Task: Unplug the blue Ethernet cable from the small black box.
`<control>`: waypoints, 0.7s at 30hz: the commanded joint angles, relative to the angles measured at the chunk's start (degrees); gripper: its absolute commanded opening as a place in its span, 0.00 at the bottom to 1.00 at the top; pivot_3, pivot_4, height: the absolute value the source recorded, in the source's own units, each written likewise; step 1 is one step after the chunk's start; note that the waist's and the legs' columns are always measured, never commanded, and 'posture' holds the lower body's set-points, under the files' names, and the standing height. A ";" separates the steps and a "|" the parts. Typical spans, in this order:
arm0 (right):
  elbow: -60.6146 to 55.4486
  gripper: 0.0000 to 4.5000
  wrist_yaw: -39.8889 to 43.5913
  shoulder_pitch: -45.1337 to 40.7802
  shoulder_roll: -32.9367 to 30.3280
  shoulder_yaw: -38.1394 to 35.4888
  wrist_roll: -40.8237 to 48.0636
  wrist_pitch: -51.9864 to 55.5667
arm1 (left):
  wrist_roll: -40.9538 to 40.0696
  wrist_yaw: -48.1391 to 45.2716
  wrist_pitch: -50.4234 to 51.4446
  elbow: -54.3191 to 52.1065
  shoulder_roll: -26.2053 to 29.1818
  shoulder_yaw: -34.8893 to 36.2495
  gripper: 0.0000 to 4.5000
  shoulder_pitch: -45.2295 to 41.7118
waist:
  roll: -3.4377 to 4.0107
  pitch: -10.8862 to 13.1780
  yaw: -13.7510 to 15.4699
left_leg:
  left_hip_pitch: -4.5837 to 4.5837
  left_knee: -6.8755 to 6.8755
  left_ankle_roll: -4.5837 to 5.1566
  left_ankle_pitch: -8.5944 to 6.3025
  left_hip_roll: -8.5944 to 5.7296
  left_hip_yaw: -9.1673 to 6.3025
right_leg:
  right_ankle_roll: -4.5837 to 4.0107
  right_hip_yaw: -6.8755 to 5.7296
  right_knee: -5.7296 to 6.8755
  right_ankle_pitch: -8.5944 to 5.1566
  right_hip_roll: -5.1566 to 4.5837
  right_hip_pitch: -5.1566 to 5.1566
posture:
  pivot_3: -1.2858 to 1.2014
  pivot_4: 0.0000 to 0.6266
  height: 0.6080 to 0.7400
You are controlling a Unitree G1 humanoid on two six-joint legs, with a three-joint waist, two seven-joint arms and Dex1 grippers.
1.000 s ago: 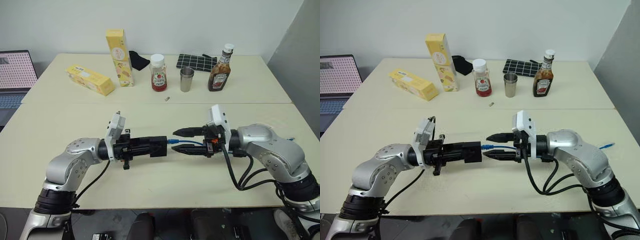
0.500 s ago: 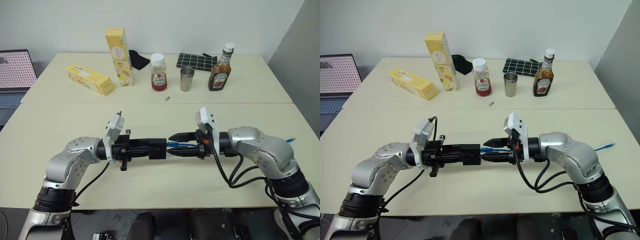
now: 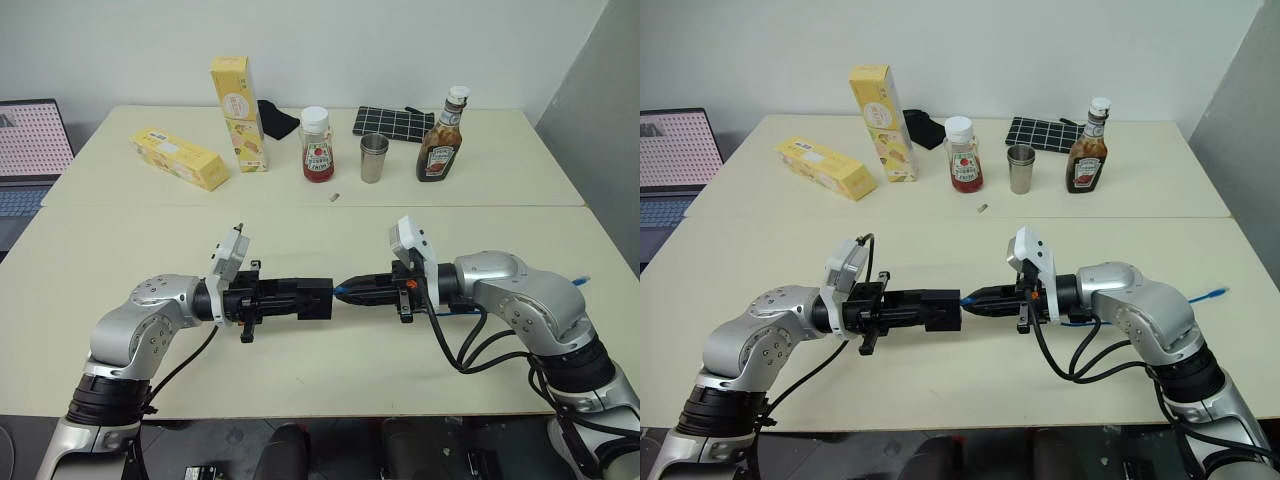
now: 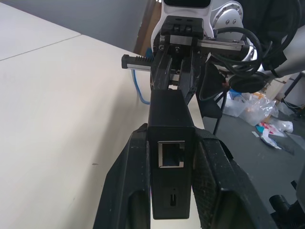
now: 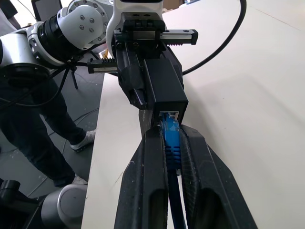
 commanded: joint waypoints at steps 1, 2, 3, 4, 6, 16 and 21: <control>-0.06 0.02 1.83 -1.74 -0.38 -0.12 -0.67 -0.31 | -1.04 -2.37 -0.61 -3.45 1.16 0.53 0.17 0.55 | 0.00 0.00 0.00 | 0.00 0.00 0.00 0.00 0.00 0.00 | 0.00 0.00 0.00 0.00 0.00 0.00 | 0.52 0.24 1.00; 0.09 0.02 2.18 -1.85 -0.40 -0.17 -0.75 -0.17 | -1.12 -2.71 -0.64 -3.73 1.35 0.49 0.17 0.79 | 0.00 0.00 0.00 | 0.00 0.00 0.00 0.00 0.00 0.00 | 0.00 0.00 0.00 0.00 0.00 0.00 | 0.52 0.24 1.00; 0.70 0.02 2.77 -2.21 -0.56 -0.11 -0.71 0.28 | -1.20 -3.39 -0.66 -4.27 1.84 0.41 0.17 1.42 | 0.00 0.00 0.00 | 0.00 0.00 0.00 0.00 0.00 0.00 | 0.00 0.00 0.00 0.00 0.00 0.00 | 0.52 0.24 1.00; 1.62 0.02 3.39 -2.49 -0.75 -0.31 -0.46 0.95 | -0.94 -4.08 -0.96 -4.87 2.48 0.30 0.17 2.42 | 0.00 0.00 -0.01 | 0.00 0.00 0.00 0.00 0.00 0.00 | 0.00 0.00 0.00 0.00 0.00 0.00 | 0.52 0.24 1.00; 3.32 0.02 4.65 -2.79 -1.42 -0.82 -0.06 1.99 | -0.03 -4.78 -2.12 -5.27 3.38 0.33 0.17 4.18 | 0.00 0.00 -0.02 | 0.00 -0.01 0.00 0.00 0.01 0.00 | 0.00 0.01 -0.01 0.00 0.00 0.00 | 0.52 0.24 1.00; 9.05 0.02 3.58 0.05 -4.18 -4.52 -3.61 -1.01 | 2.88 -1.80 -6.11 -2.71 5.14 5.02 0.17 11.79 | 0.02 0.01 0.01 | -0.01 -0.02 0.01 0.00 0.01 0.01 | 0.00 0.01 -0.02 0.00 -0.01 0.00 | 0.52 0.24 1.00; 31.16 0.02 -15.97 -5.34 4.84 -4.21 -21.86 -20.04 | 2.78 1.49 -5.28 -3.28 4.52 6.70 0.17 13.17 | 0.00 0.00 -0.20 | 0.07 -0.01 0.00 0.00 0.00 0.15 | 0.01 0.07 0.06 0.01 0.02 -0.03 | 0.52 0.24 1.00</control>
